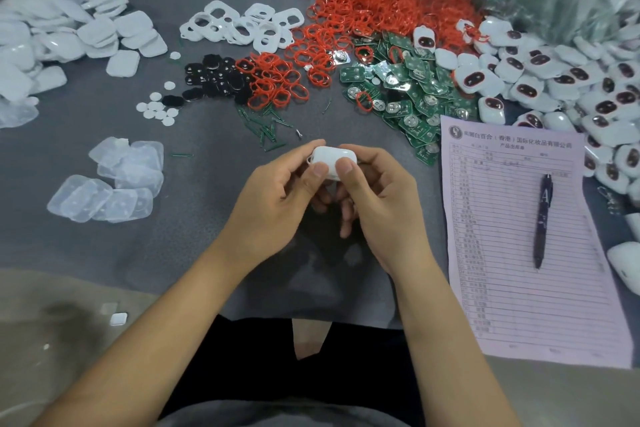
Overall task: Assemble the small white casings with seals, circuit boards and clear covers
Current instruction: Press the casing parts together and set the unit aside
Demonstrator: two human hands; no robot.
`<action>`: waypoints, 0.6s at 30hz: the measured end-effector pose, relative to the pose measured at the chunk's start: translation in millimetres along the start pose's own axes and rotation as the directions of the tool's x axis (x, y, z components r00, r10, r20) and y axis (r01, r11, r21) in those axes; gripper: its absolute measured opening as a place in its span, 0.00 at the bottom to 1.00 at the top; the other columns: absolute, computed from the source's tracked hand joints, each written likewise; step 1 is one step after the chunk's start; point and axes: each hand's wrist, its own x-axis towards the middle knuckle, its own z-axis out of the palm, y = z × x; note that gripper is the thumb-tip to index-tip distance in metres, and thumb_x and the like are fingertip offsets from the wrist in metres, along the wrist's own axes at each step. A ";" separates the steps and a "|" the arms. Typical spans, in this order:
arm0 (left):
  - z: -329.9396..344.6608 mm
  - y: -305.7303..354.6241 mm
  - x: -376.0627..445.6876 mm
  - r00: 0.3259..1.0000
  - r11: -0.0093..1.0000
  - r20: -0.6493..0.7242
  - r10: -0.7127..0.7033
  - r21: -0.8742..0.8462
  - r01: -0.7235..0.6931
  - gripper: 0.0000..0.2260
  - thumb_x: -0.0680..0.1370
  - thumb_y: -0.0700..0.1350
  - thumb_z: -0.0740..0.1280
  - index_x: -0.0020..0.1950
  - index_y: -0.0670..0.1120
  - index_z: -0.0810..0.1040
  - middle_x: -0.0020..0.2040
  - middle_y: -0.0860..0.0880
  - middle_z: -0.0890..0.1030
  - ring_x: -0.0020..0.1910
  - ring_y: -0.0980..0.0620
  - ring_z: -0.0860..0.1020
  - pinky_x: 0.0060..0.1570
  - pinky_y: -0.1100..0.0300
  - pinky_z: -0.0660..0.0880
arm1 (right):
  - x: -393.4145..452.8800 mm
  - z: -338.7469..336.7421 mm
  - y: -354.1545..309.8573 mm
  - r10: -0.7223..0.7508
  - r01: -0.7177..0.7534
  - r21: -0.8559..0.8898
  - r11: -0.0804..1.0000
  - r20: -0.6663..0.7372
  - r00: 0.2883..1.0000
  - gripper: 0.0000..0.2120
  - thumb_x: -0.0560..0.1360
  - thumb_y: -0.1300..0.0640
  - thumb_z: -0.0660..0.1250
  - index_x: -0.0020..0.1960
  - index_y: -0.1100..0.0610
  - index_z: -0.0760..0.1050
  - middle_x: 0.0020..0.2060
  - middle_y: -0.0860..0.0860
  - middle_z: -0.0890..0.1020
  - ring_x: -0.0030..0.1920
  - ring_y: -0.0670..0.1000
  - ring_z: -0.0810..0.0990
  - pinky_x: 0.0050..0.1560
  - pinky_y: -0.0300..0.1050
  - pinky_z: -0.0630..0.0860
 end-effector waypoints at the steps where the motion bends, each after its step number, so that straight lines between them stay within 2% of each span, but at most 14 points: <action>1: -0.8 0.3 0.1 1.000 1.000 0.022 0.006 0.001 -0.006 0.20 0.83 0.53 0.63 0.73 0.47 0.76 0.43 0.49 0.86 0.39 0.55 0.84 0.47 0.61 0.80 | 0.2 -1.5 -0.3 0.007 -0.007 0.011 1.000 0.001 1.000 0.05 0.83 0.60 0.67 0.58 0.60 0.78 0.30 0.49 0.79 0.23 0.49 0.73 0.19 0.42 0.72; 5: -1.0 3.4 0.3 0.998 0.997 0.054 0.037 -0.068 -0.034 0.15 0.84 0.44 0.65 0.70 0.43 0.78 0.40 0.50 0.84 0.36 0.58 0.82 0.43 0.69 0.76 | 2.2 -4.8 -1.6 0.031 -0.032 0.021 0.999 0.027 0.999 0.05 0.83 0.61 0.66 0.57 0.61 0.77 0.30 0.51 0.77 0.22 0.48 0.73 0.19 0.41 0.71; 9: -0.2 3.9 -0.2 0.998 0.996 0.056 0.039 -0.078 -0.035 0.12 0.85 0.38 0.65 0.67 0.42 0.80 0.37 0.52 0.82 0.35 0.59 0.80 0.41 0.70 0.75 | 2.6 -4.5 -0.1 0.039 -0.037 -0.037 0.999 0.037 0.999 0.05 0.83 0.62 0.66 0.58 0.63 0.76 0.30 0.51 0.77 0.25 0.46 0.74 0.21 0.41 0.73; 12: 0.9 4.9 -1.3 0.999 0.997 0.032 0.020 -0.069 -0.018 0.12 0.84 0.38 0.65 0.67 0.41 0.79 0.40 0.52 0.82 0.36 0.60 0.81 0.42 0.71 0.75 | 2.2 -2.8 1.0 0.010 -0.008 -0.054 0.998 0.046 0.999 0.05 0.84 0.62 0.66 0.58 0.60 0.76 0.31 0.51 0.79 0.25 0.48 0.75 0.22 0.42 0.74; 16: 3.3 2.9 -0.7 0.999 0.998 -0.037 0.004 -0.061 -0.007 0.14 0.84 0.41 0.67 0.70 0.47 0.77 0.46 0.44 0.83 0.42 0.56 0.83 0.48 0.65 0.78 | 2.0 -2.3 0.3 -0.018 0.018 -0.004 1.000 0.075 0.997 0.09 0.84 0.61 0.65 0.63 0.59 0.75 0.36 0.51 0.82 0.29 0.50 0.77 0.25 0.44 0.77; 18: 2.9 0.8 0.6 0.999 0.997 -0.048 -0.004 -0.072 0.000 0.15 0.84 0.42 0.67 0.71 0.48 0.77 0.44 0.48 0.83 0.42 0.56 0.83 0.48 0.64 0.78 | 1.3 -3.4 0.8 -0.008 0.006 0.024 1.000 0.099 0.995 0.11 0.84 0.62 0.65 0.66 0.58 0.75 0.38 0.49 0.82 0.31 0.49 0.78 0.28 0.44 0.79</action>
